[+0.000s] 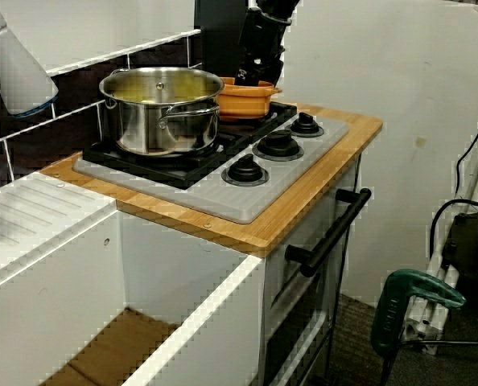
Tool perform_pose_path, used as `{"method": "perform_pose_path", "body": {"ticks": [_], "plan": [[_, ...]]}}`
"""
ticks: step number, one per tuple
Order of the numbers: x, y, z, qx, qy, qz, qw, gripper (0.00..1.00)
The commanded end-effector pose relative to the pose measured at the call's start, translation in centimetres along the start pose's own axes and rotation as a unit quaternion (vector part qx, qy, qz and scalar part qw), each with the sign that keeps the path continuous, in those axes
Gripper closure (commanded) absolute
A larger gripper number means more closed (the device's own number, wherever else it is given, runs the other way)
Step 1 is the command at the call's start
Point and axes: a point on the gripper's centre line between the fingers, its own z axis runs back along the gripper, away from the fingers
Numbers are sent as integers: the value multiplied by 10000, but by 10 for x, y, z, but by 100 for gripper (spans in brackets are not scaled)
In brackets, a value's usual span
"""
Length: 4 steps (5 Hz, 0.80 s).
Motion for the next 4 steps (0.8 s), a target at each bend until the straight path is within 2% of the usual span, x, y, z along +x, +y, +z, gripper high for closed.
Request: {"method": "perform_pose_path", "body": {"ticks": [1, 4], "plan": [[3, 6, 10, -99, -113, 135, 9998, 100], [11, 23, 38, -288, -37, 350, 9990, 100]]}}
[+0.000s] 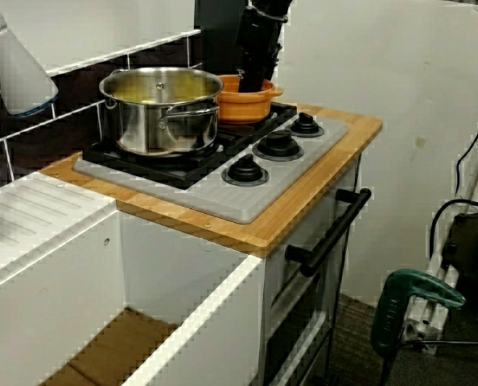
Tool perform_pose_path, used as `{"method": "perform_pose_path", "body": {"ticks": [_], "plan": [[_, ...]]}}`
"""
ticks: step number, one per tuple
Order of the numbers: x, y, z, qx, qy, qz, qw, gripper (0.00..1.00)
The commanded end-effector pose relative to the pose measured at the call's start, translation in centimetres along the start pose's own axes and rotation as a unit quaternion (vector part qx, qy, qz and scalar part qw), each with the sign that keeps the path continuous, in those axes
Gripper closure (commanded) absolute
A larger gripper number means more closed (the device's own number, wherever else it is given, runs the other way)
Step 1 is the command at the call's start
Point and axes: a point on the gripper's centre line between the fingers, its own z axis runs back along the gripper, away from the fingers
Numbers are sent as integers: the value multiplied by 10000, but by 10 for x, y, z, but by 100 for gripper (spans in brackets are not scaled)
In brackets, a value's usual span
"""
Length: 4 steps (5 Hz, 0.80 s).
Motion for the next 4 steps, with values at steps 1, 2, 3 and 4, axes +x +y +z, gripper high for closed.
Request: {"method": "perform_pose_path", "body": {"ticks": [1, 2, 3, 4], "plan": [[14, 17, 41, -254, -310, 239, 9989, 100], [15, 20, 46, -313, -318, 282, 9986, 100], [13, 20, 53, -447, -285, 300, 9981, 100], [11, 17, 60, -577, -261, 292, 9976, 100]]}}
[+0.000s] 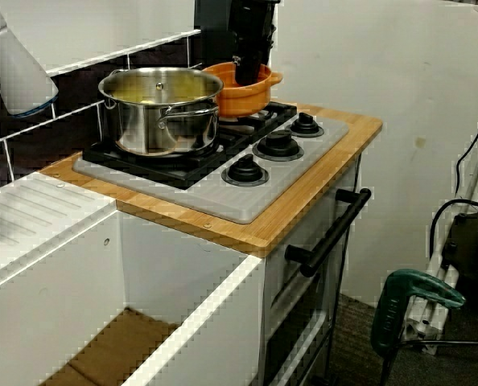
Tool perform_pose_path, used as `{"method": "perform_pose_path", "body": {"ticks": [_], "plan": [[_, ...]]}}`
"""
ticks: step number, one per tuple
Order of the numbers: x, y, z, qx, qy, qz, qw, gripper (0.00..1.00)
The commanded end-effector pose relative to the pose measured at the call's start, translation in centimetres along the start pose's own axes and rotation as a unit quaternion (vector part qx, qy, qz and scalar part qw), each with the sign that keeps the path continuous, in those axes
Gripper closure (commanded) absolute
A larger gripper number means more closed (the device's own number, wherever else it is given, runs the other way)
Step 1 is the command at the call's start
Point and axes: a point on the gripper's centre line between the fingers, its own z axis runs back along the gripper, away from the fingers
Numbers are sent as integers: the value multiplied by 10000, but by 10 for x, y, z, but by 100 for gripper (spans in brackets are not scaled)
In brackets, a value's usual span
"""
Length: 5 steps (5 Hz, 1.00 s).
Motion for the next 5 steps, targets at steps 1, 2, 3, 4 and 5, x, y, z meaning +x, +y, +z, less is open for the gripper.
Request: {"method": "perform_pose_path", "body": {"ticks": [1, 2, 3, 4, 5], "plan": [[5, -5, 40, -319, -421, -1, 9986, 100], [3, -7, 43, -363, -447, -9, 9983, 100], [4, -8, 47, -397, -461, 9, 9981, 100], [5, -9, 54, -451, -470, 18, 9979, 100], [5, -10, 63, -512, -493, 42, 9975, 100]]}}
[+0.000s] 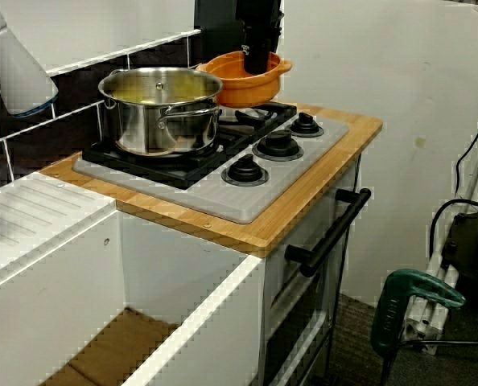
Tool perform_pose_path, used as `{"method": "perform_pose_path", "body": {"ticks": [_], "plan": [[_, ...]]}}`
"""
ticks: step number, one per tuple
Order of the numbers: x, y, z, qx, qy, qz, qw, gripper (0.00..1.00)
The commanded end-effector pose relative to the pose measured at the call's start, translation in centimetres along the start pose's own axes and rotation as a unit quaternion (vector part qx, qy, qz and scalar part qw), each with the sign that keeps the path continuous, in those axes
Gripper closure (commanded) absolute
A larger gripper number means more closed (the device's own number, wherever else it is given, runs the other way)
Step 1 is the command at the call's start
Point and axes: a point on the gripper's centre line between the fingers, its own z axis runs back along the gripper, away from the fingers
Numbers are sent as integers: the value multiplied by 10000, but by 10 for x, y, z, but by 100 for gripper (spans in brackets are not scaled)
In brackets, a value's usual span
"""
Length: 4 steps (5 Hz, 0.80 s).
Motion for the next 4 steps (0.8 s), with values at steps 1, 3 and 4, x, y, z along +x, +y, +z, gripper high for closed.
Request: {"method": "perform_pose_path", "body": {"ticks": [1, 3, 4], "plan": [[12, -3, 55, -362, -591, 48, 9976, 100], [17, 2, 71, -387, -670, 93, 9970, 100], [20, 6, 81, -436, -711, 132, 9964, 100]]}}
